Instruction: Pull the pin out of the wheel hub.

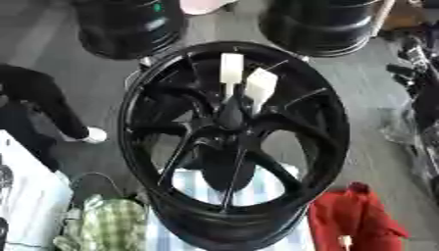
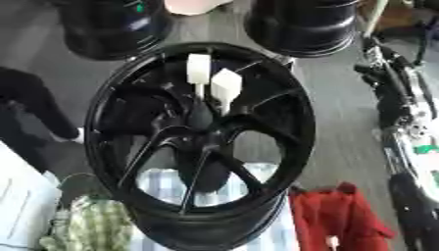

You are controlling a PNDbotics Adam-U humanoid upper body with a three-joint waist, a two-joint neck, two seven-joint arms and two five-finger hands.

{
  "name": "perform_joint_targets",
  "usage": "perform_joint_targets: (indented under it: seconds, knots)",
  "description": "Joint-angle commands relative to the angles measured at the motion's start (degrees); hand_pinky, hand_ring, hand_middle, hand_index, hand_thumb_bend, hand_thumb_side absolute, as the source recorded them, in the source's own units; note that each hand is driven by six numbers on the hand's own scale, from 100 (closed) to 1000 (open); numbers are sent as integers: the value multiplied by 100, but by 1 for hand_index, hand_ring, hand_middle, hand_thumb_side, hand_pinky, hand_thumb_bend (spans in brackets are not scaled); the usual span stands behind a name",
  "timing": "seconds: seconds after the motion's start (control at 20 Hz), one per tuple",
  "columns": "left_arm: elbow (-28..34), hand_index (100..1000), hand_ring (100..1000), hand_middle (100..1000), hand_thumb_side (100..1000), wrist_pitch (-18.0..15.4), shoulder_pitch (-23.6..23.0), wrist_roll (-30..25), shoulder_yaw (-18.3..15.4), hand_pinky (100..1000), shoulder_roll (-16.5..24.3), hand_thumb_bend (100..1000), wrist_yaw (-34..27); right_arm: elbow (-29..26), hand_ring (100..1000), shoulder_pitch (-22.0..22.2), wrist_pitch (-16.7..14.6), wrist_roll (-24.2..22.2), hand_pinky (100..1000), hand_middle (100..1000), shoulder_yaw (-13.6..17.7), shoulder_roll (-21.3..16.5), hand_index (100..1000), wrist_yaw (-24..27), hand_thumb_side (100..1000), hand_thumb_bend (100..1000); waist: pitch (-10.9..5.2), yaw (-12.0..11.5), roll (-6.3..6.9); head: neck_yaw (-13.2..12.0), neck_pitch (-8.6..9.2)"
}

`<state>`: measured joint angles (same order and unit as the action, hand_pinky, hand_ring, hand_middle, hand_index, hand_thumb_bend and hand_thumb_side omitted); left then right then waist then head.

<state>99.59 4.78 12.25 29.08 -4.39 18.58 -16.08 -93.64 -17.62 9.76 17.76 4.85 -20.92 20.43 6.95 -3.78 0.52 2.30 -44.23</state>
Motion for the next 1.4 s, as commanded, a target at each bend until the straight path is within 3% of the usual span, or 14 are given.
perform_joint_targets:
  seconds: [0.05, 0.5, 0.85, 1.15, 1.4]
  knots:
    - [106, 775, 674, 673, 690, 0, 55, -13, -11, 702, 86, 378, 36, -61, 733, -82, -9, -25, 916, 777, 8, -137, 817, -23, 510, 285, -52, -10, -2, 17, 11]
    - [105, 772, 676, 673, 689, 24, 54, -35, -2, 703, 92, 374, 60, -53, 771, -146, 95, -159, 929, 806, 3, -202, 837, -144, 518, 298, -66, -20, -12, 12, 11]
    - [89, 771, 677, 672, 690, 34, 31, -47, -3, 703, 104, 369, 64, -79, 792, -394, 375, -627, 940, 823, -39, -458, 856, -191, 524, 276, -88, -21, -21, 13, 11]
    - [73, 770, 677, 672, 690, 46, -1, -58, 5, 702, 138, 364, 77, -1, 793, -1150, 803, -2221, 927, 817, -274, -1191, 854, -1026, 566, 233, -117, -18, -41, 26, 11]
    - [60, 770, 677, 672, 691, 56, -18, -73, 18, 702, 164, 360, 84, 156, 793, -1863, 615, -3763, 913, 809, -441, -1565, 850, -2043, 559, 207, -136, -14, -52, 35, 11]
